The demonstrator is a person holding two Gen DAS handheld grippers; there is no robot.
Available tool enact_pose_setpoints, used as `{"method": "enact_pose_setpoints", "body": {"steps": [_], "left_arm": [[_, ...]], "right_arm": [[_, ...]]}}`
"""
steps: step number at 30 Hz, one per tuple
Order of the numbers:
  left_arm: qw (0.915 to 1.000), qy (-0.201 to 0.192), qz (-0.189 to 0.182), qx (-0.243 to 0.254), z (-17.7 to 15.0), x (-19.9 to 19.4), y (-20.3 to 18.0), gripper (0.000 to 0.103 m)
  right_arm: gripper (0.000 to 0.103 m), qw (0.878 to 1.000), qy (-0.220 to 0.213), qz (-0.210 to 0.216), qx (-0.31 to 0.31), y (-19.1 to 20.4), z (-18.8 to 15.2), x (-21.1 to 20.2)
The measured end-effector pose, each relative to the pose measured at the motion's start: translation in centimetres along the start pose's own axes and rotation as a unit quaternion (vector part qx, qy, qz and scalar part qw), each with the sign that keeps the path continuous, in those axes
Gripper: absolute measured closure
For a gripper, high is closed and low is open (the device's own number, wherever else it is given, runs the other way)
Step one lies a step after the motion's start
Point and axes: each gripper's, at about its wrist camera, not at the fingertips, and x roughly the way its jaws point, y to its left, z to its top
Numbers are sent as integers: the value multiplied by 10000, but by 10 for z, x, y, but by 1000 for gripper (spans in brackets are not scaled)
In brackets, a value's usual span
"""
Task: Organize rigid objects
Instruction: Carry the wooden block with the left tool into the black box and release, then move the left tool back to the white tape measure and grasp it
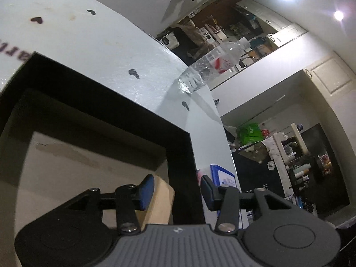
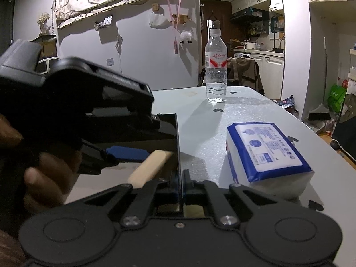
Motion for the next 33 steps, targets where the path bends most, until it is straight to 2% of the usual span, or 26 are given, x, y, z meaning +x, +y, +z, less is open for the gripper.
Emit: {"method": "enact_pose_setpoints", "body": {"steps": [15, 21, 24, 29, 33], "left_arm": [[9986, 25, 47, 535, -6, -49, -1, 54], [9932, -246, 164, 1128, -14, -84, -9, 41], [9887, -362, 260, 1431, -19, -101, -12, 31], [9764, -736, 426, 1987, -29, -131, -17, 7], [9659, -989, 576, 2323, -37, -152, -17, 1]], "right_arm": [[100, 10000, 61, 3, -42, 0, 1, 1], [100, 9999, 107, -6, -57, 1, 3, 2], [100, 9999, 126, -30, -72, 2, 4, 2], [100, 9998, 159, -57, -100, 3, 5, 3], [100, 9998, 172, -72, -123, 4, 5, 4]]}}
